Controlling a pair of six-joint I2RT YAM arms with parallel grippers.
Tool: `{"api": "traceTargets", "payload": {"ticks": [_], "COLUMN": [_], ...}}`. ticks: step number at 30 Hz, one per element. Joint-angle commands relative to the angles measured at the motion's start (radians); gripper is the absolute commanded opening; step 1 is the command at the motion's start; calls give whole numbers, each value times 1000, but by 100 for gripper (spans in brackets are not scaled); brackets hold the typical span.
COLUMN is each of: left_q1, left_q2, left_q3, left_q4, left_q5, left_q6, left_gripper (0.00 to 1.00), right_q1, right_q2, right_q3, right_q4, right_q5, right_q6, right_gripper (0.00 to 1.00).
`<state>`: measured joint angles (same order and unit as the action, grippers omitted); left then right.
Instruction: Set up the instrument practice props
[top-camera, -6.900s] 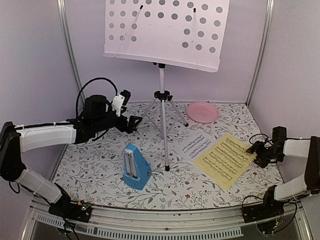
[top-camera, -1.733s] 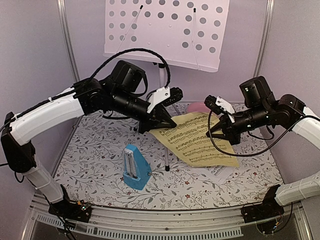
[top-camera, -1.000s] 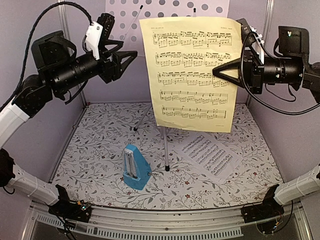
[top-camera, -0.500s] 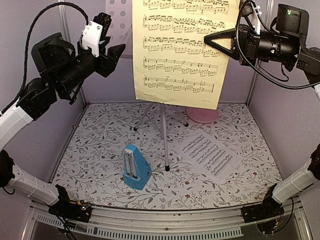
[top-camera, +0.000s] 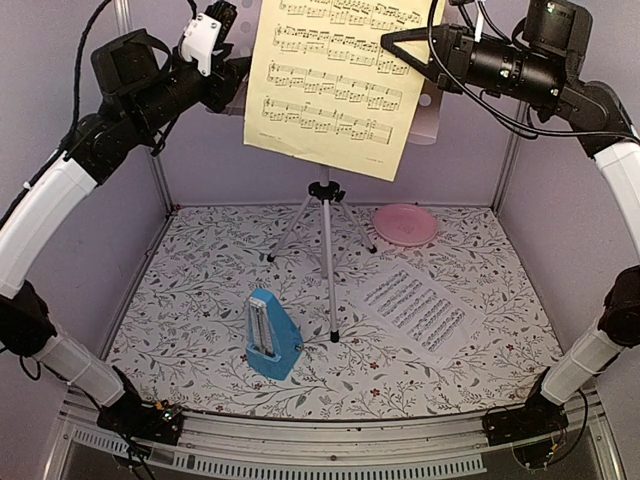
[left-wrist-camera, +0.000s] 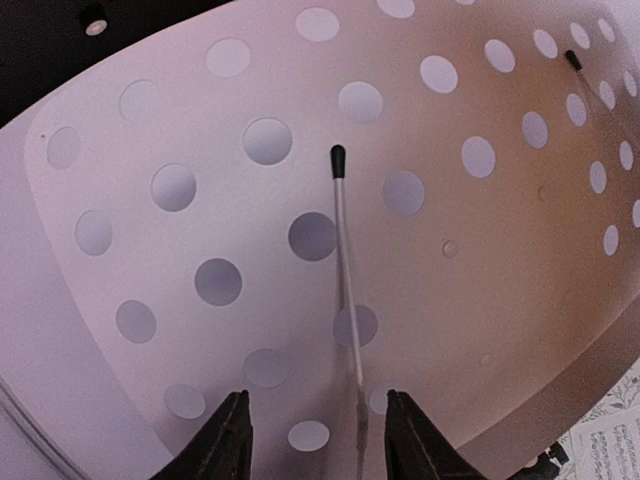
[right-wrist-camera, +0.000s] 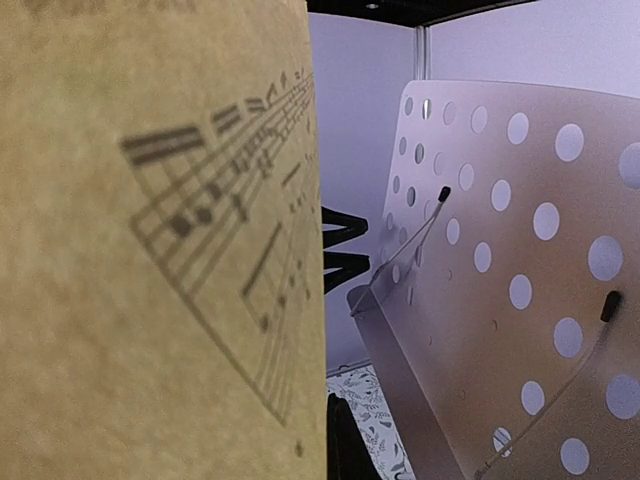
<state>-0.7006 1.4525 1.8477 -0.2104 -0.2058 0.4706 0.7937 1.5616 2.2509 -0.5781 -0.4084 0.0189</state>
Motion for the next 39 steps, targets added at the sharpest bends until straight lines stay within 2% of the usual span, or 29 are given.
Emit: {"api": "traceTargets", "payload": {"ticks": [1, 8, 17, 19, 23, 25, 33, 39], "left_q1": [44, 83, 85, 85, 83, 82, 81, 75], "left_q2": [66, 150, 197, 200, 195, 185, 124, 34], "left_q3": [88, 198, 224, 229, 225, 206, 86, -121], "left_q4": [-32, -76, -65, -60, -30, -4, 128, 381], "left_q5": [107, 188, 202, 197, 201, 193, 179, 184], "left_q6": [11, 25, 60, 55, 42, 36, -13, -40], "left_gripper": [44, 37, 31, 27, 9, 0, 0, 0], "right_q1": [8, 6, 6, 6, 6, 6, 6, 6], "right_q2": [21, 38, 49, 50, 55, 57, 67, 76], "right_q3": [32, 40, 50, 51, 51, 50, 51, 51], "right_q4": [68, 84, 90, 94, 96, 97, 117, 131], "right_q5": [129, 208, 302, 311, 318, 326, 404, 426], "right_q6": [12, -6, -68, -74, -78, -82, -95, -104], "right_gripper": [0, 0, 0, 0, 0, 0, 0, 0]}}
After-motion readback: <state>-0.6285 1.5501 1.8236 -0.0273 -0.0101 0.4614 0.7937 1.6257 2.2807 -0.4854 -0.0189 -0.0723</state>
